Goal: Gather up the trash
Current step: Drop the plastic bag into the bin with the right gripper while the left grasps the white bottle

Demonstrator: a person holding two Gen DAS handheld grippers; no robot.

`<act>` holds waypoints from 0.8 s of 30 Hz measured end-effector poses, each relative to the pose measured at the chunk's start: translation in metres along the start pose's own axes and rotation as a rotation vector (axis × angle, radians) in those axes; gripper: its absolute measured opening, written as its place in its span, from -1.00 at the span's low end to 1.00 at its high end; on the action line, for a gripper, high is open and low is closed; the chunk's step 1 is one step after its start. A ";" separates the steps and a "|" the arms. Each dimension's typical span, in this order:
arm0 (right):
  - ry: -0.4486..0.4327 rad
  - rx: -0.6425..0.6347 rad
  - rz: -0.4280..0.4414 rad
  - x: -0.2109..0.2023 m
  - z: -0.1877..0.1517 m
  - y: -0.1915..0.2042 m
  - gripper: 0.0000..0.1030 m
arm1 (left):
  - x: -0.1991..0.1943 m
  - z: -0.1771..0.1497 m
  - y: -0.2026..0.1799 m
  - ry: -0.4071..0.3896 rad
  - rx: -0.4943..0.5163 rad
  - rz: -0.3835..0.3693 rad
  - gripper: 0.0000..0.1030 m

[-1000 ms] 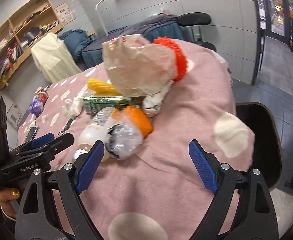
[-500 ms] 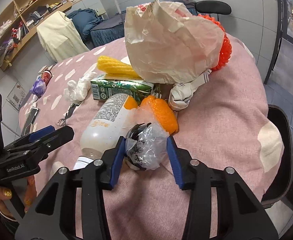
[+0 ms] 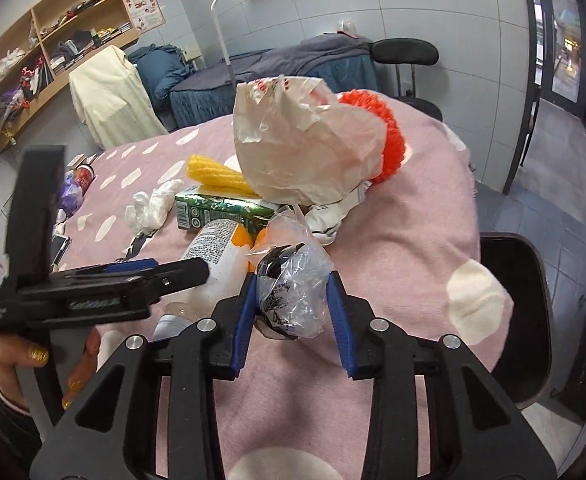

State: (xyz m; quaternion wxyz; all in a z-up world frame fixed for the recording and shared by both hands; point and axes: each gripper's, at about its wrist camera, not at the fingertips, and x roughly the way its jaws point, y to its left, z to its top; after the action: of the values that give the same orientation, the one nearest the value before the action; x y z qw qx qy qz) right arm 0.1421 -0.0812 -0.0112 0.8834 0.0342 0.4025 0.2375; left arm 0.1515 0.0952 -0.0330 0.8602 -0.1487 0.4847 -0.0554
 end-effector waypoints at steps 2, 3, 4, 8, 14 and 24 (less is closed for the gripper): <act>-0.002 0.013 -0.002 -0.004 -0.003 -0.005 -0.30 | 0.010 0.005 -0.003 0.039 0.015 -0.013 0.69; -0.002 0.019 -0.003 -0.006 -0.004 -0.008 -0.30 | 0.016 0.007 -0.004 0.063 0.023 -0.010 0.64; -0.003 0.025 -0.006 -0.007 -0.005 -0.010 -0.30 | 0.022 0.009 -0.004 0.084 0.024 -0.014 0.64; -0.002 0.040 -0.015 -0.010 -0.011 -0.016 -0.30 | 0.044 0.012 0.000 0.172 -0.011 -0.053 0.54; -0.006 0.070 -0.014 -0.012 -0.016 -0.025 -0.30 | 0.042 0.008 0.000 0.144 0.008 -0.027 0.43; -0.036 0.117 0.002 -0.022 -0.023 -0.041 -0.30 | -0.002 -0.012 0.012 0.054 0.004 -0.024 0.26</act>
State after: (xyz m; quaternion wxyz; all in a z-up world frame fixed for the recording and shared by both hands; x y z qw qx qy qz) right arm 0.1293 -0.1302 -0.0214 0.8867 0.0903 0.3998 0.2138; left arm 0.1399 0.1052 -0.0407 0.8463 -0.1514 0.5058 -0.0706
